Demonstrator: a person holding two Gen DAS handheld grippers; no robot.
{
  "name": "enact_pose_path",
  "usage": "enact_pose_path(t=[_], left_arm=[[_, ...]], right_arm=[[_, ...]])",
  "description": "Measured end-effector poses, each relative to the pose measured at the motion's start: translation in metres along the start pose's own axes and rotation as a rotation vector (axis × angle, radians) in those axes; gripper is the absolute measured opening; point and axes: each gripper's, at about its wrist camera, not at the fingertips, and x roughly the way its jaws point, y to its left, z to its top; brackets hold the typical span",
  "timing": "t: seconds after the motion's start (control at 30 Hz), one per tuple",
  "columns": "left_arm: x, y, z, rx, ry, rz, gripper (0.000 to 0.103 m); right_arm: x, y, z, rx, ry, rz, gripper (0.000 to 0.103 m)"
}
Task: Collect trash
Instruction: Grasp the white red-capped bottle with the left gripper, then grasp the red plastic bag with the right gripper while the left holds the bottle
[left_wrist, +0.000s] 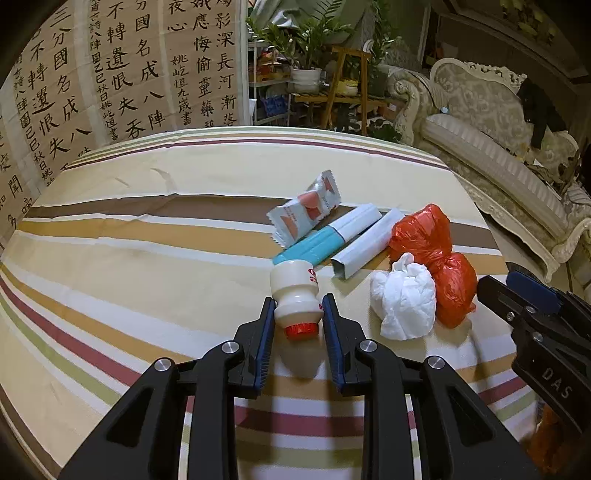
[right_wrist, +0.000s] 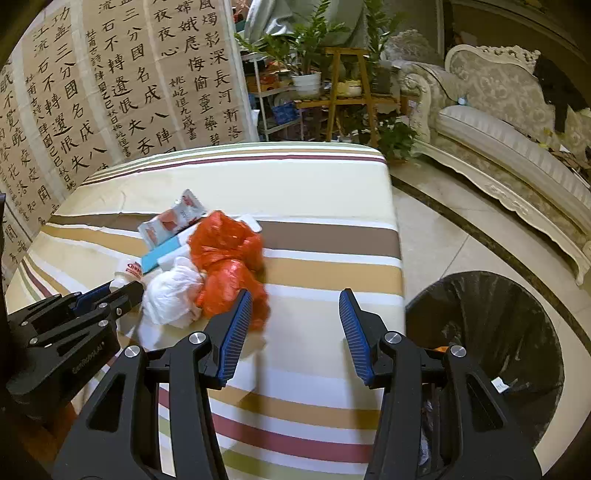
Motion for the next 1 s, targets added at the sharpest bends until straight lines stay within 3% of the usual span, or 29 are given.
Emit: enact_pose_path(t=[0.5,0.9,0.93,1.0], left_arm=[[-0.008,0.035,-0.006,-0.046,-0.017,0.052,0.027],[-0.012,0.048,-0.011,-0.065,-0.025,0.074,0.027],[-0.011,0.049,-0.011,-0.066,-0.024,0.073,0.027],[-0.011,0.049,-0.012,-0.069,-0.024,0.071,0.027]], right_arm=[[-0.003,0.021,0.01,-0.016,-0.015,0.028,0.048],[0.023,0.041,0.016,-0.05,0.053,0.036,0.047],[0.024,0.041,0.015,-0.051,0.057,0.036,0.046],[0.025,0.042,0.014,-0.053,0.063,0.039,0.032]])
